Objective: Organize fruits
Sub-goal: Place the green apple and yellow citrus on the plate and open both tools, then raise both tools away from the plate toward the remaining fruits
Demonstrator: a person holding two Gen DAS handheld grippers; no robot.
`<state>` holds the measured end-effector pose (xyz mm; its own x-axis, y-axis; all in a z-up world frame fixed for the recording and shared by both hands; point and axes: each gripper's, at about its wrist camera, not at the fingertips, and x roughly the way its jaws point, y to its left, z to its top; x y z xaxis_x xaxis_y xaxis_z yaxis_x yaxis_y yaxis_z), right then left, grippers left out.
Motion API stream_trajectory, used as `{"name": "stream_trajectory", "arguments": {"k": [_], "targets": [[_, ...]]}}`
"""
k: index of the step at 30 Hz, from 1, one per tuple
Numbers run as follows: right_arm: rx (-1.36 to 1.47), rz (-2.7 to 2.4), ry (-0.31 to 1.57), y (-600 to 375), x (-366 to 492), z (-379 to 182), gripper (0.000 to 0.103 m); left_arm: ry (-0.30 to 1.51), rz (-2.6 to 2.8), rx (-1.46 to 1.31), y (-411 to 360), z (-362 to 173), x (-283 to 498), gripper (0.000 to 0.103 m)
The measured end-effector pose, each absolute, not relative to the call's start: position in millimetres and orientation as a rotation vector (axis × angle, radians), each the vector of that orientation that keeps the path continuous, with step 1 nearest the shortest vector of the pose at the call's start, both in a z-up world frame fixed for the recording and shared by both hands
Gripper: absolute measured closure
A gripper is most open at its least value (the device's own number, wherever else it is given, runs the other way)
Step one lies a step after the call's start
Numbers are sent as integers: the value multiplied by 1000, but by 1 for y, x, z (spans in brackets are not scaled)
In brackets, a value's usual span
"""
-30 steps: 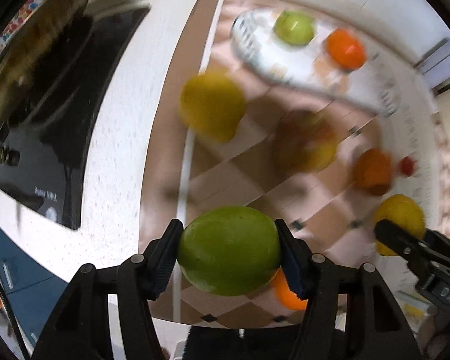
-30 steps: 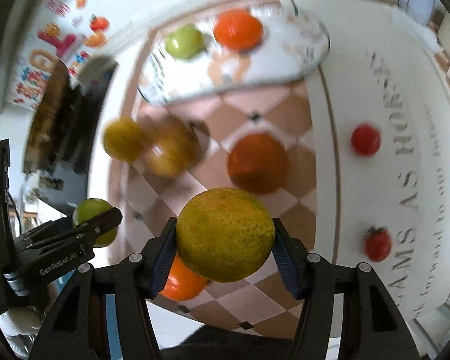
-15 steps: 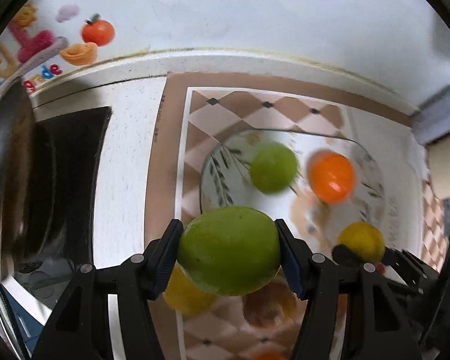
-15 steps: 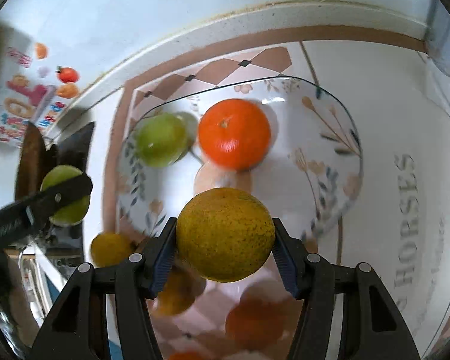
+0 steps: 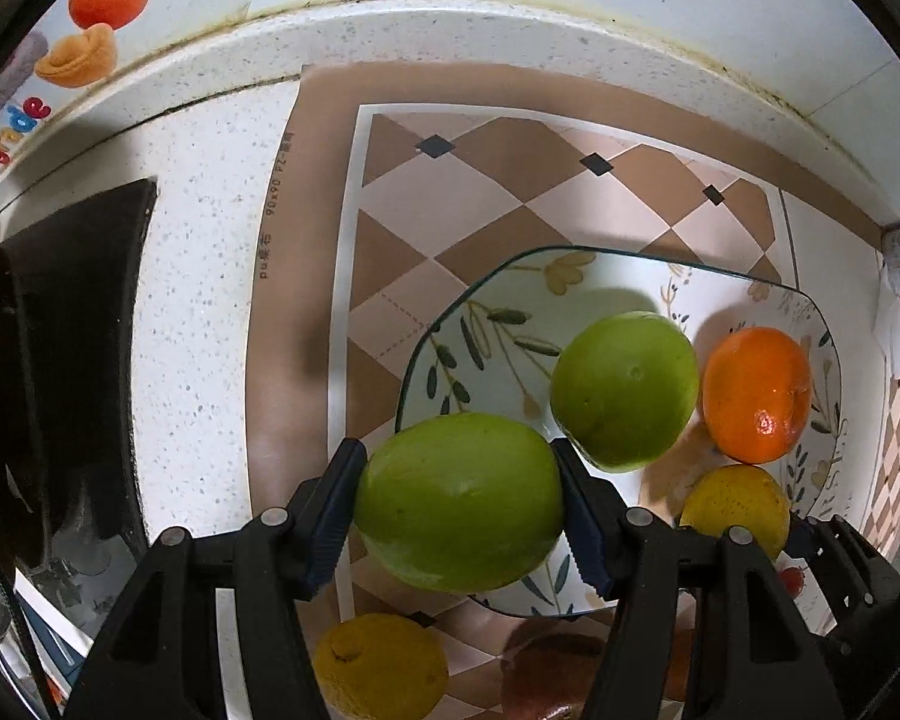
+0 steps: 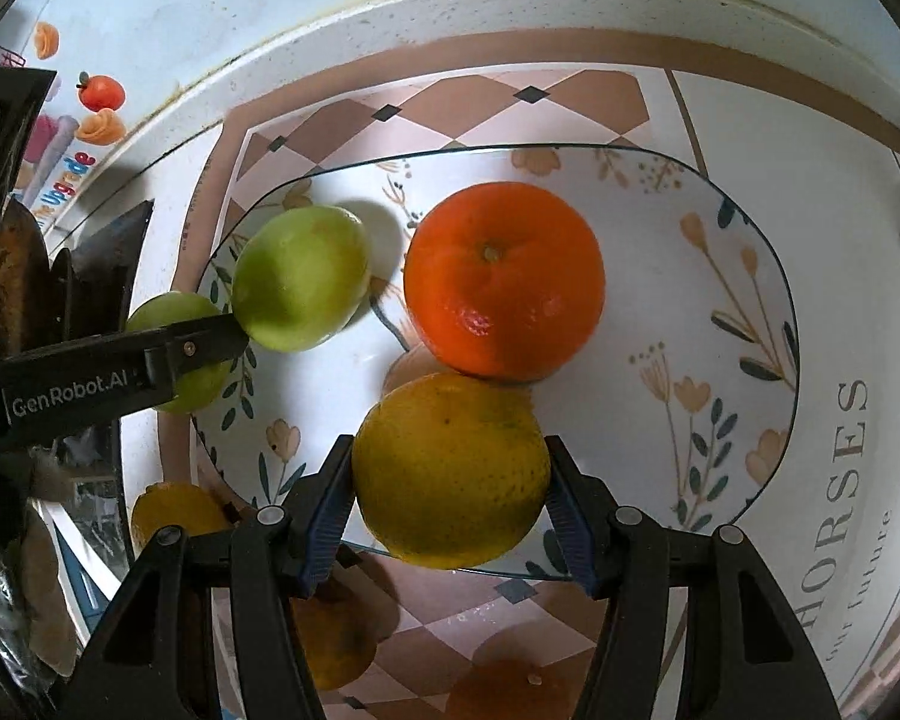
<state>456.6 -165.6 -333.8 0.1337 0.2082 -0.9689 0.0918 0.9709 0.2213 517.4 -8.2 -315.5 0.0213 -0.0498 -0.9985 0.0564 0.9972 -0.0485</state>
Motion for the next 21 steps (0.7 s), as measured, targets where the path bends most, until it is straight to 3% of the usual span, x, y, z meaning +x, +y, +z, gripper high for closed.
{"name": "stream_trajectory", "arguments": {"k": [5,10,14,16,21], "targets": [[267,102,1440,-163,458,-329,31,1562,-86,-28,-11,-318,520,42],[272,98,1439,-169,450,-323,29,1576,-98,-50,-12,-319,516,28],[274,87,1425,-174,442,-314,14,1556,-88,-56,-8,-312,507,26],[270,74,1418,-177,438,-310,10,1540,-80,-55,-4,-306,500,14],[240,8,1396,-186,424,-296,7,1483,-60,-43,-2,-285,479,14]]}}
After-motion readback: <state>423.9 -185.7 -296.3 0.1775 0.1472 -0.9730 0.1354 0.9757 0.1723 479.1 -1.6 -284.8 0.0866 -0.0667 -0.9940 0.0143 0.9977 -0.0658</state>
